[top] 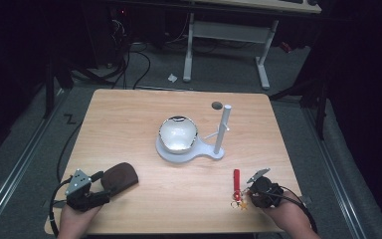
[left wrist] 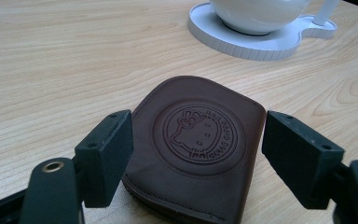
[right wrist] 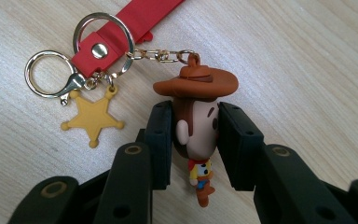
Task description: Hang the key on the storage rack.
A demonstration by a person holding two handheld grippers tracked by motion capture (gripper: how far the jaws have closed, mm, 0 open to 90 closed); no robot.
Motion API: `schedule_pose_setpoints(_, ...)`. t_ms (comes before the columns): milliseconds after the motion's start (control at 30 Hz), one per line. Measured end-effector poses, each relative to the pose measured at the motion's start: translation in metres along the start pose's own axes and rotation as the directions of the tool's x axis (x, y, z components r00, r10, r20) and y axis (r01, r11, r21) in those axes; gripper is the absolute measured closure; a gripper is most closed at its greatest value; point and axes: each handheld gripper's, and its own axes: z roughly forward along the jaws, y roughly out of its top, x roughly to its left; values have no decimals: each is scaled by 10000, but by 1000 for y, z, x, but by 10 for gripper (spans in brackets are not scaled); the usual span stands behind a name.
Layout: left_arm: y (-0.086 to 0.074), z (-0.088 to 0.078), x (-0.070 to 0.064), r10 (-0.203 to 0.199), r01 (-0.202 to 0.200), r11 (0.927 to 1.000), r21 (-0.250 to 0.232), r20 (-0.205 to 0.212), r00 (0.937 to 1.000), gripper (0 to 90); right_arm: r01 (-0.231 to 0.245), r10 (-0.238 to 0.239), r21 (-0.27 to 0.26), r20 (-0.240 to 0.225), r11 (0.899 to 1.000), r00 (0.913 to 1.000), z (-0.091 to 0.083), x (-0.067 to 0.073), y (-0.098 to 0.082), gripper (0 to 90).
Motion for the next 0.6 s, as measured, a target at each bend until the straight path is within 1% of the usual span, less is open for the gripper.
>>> schedule_pose_setpoints(167, 0, 0, 0, -16, 16, 10000, 8, -8, 10000, 251, -169, 171, 52, -337, 9998, 9993, 2, -4, 1, 668)
schedule_pose_setpoints(400, 0, 1, -1, -9, 9, 10000, 27, 17, 10000, 251, -194, 206, 181, -681, 9996, 9975, 3, -9, 3, 670)
schedule_pose_setpoints(433, 0, 1, 0, -10, 10, 10000, 20, 8, 10000, 251, -178, 197, 269, -711, 9995, 9973, 3, -10, 4, 671)
schedule_pose_setpoints(533, 0, 0, 0, -46, 46, 10000, -33, -26, 10000, 251, -366, 406, 470, -882, 9982, 9953, 1, -12, 7, 673)
schedule_pose_setpoints(600, 0, -1, 1, -67, 67, 9999, -76, -51, 10000, 251, -496, 536, 407, -1045, 9979, 9931, -2, -13, 9, 673)
